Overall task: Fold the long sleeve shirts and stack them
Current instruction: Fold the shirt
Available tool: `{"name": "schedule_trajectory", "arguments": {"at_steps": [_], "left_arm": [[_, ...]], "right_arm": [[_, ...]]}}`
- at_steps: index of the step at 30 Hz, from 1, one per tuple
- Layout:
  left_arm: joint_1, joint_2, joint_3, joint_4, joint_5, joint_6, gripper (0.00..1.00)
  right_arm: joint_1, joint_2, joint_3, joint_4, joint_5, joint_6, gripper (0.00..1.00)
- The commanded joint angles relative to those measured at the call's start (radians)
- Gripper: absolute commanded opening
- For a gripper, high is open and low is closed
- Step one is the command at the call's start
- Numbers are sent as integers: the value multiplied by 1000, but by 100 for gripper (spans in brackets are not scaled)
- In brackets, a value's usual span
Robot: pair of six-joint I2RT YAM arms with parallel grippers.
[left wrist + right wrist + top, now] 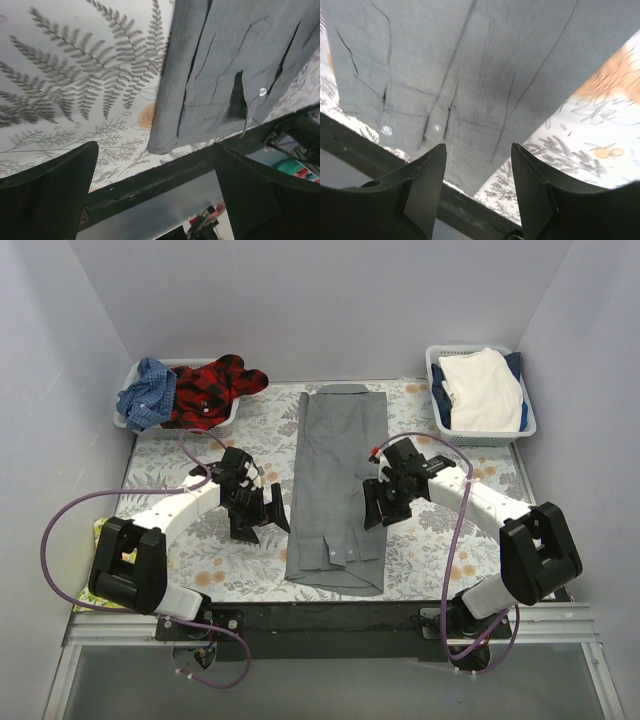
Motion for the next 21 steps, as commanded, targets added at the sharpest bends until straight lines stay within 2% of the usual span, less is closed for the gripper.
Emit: {"name": "schedule_trajectory", "arguments": {"at_steps": [1, 6, 11, 21], "left_arm": [[-18, -63, -94, 76, 158, -31, 98], [-23, -45, -185, 189, 252, -68, 98], [-41, 24, -174, 209, 218, -55, 98], [-75, 164, -133, 209, 132, -50, 98]], "right_arm": [[-24, -24, -95, -63, -177, 20, 63], [-62, -46, -186, -52, -300, 29, 68], [-97, -54, -233, -33, -352, 26, 74], [-137, 1, -322, 114, -364, 63, 76]]}}
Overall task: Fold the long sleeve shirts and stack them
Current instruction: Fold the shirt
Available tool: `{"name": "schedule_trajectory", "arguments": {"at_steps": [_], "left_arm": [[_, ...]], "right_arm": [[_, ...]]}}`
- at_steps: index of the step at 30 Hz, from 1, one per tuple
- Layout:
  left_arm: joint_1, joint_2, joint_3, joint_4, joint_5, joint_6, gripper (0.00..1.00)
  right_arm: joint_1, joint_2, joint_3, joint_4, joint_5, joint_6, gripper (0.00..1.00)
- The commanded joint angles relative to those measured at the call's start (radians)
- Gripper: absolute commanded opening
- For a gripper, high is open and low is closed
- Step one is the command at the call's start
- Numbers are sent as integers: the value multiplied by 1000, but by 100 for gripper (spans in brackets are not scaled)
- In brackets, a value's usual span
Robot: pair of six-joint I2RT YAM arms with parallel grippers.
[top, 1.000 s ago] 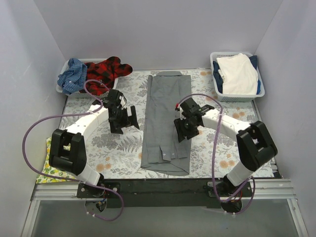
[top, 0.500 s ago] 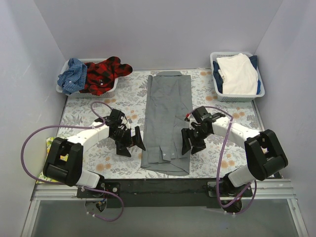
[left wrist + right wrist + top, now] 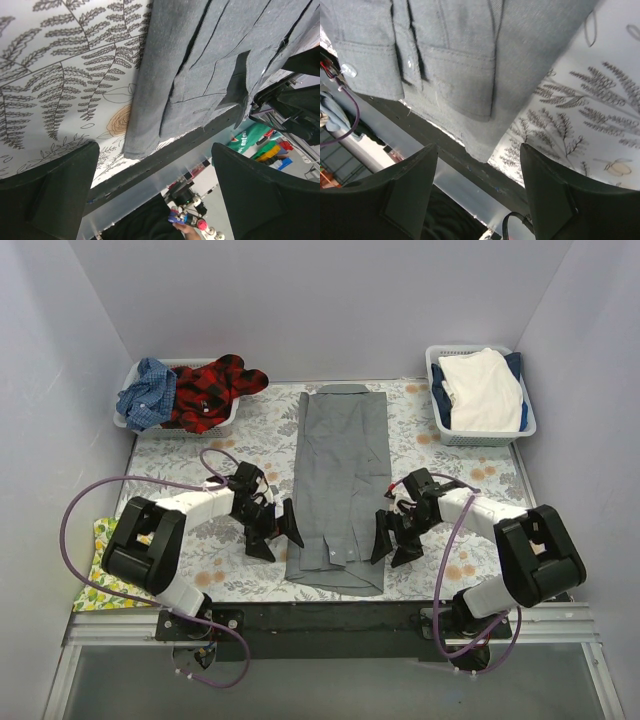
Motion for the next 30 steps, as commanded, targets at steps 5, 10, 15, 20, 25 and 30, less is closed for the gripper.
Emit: {"name": "schedule_trajectory", "arguments": {"at_steps": [5, 10, 15, 20, 25, 30], "left_arm": [[-27, 85, 23, 41, -38, 64, 93], [-50, 121, 38, 38, -23, 90, 84], [-56, 134, 54, 37, -32, 116, 72], [-56, 149, 81, 34, -48, 128, 53], [-56, 158, 87, 35, -32, 134, 29], [-58, 168, 100, 41, -29, 136, 8]], "right_arm": [[-29, 120, 12, 151, -46, 4, 76], [-29, 189, 55, 179, -65, 2, 74], [-30, 190, 63, 188, -61, 14, 64], [-30, 177, 55, 185, -57, 28, 33], [-32, 148, 45, 168, -60, 34, 8], [-32, 131, 26, 150, -72, 28, 1]]}}
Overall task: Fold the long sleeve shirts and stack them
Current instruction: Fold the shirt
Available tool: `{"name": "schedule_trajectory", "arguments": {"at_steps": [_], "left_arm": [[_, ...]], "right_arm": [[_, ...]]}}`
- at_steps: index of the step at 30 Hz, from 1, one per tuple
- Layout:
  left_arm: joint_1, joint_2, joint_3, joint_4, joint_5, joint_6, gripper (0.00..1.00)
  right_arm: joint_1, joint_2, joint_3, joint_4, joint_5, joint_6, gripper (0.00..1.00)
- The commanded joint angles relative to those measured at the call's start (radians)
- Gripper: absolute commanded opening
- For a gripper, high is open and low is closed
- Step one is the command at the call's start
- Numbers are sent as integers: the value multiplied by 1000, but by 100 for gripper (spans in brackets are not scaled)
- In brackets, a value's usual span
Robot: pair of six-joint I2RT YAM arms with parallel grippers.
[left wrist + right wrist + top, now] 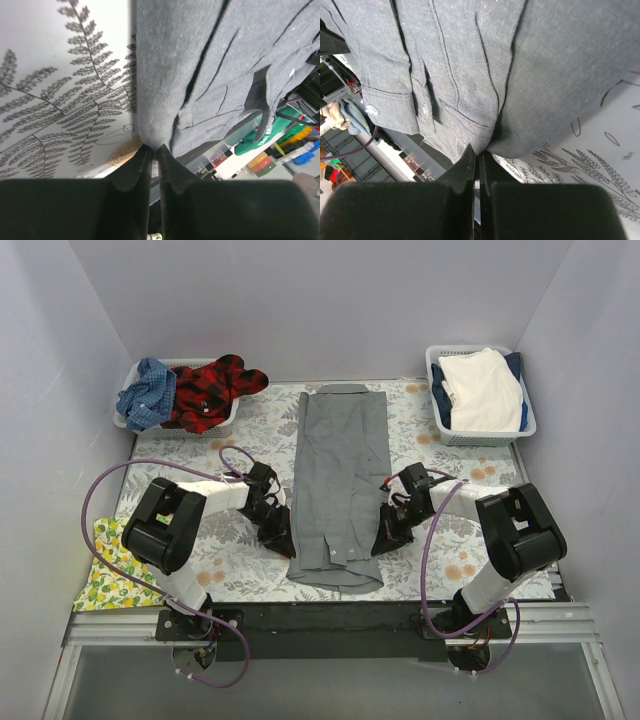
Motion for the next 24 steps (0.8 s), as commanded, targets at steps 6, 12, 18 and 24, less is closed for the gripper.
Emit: {"name": "schedule_trajectory", "arguments": {"at_steps": [6, 12, 18, 24], "left_arm": [[-5, -2, 25, 41, -56, 13, 0], [-10, -95, 5, 8, -85, -9, 0], [-39, -292, -43, -92, -127, -56, 0], [-59, -417, -95, -140, -160, -136, 0]], "right_arm": [[-4, -58, -25, -30, -15, -19, 1], [-4, -114, -28, -122, -48, -87, 1], [-4, -212, -81, -205, -139, -124, 1], [-3, -297, -151, -240, -226, -119, 1]]}}
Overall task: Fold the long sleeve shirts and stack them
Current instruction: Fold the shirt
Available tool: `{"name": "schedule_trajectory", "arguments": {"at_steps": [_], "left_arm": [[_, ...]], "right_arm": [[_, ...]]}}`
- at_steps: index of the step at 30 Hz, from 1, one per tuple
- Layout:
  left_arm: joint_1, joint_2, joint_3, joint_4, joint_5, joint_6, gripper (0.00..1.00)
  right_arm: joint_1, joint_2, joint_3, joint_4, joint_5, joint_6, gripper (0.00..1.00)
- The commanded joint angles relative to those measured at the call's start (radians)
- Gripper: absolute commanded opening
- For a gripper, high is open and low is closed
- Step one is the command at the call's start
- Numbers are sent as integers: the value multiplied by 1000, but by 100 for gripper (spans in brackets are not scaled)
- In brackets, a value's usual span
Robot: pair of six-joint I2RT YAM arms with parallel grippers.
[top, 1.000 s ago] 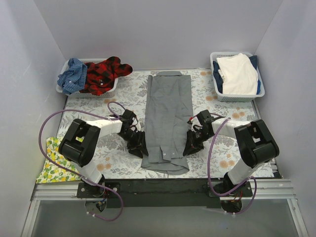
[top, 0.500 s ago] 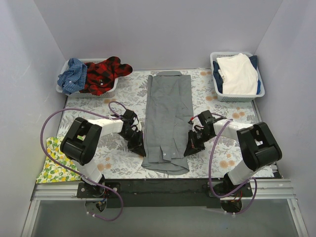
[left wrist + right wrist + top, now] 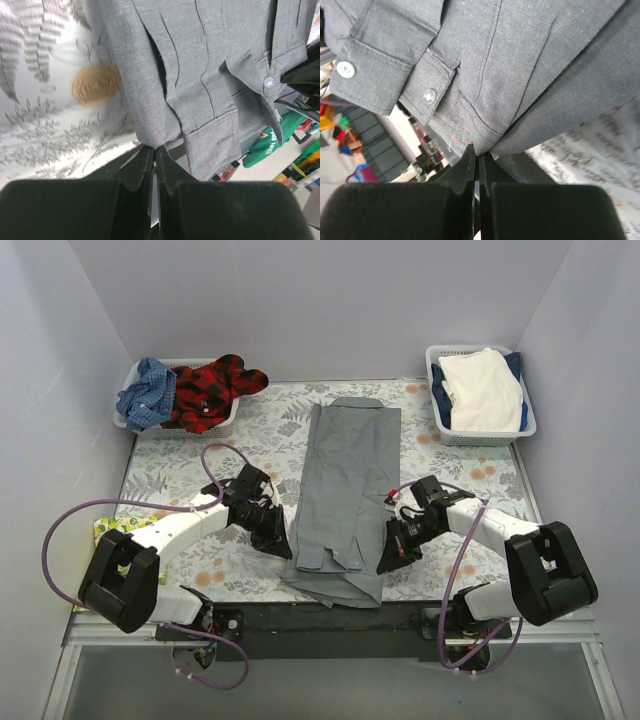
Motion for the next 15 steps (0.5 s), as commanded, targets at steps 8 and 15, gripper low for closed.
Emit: {"name": "schedule_trajectory", "arguments": {"at_steps": [8, 15], "left_arm": [[-3, 1, 136, -109, -189, -40, 0], [-3, 176, 351, -134, -312, -58, 0]], "right_arm": [[-3, -41, 95, -134, -26, -27, 1], [-46, 27, 241, -151, -3, -24, 1]]}}
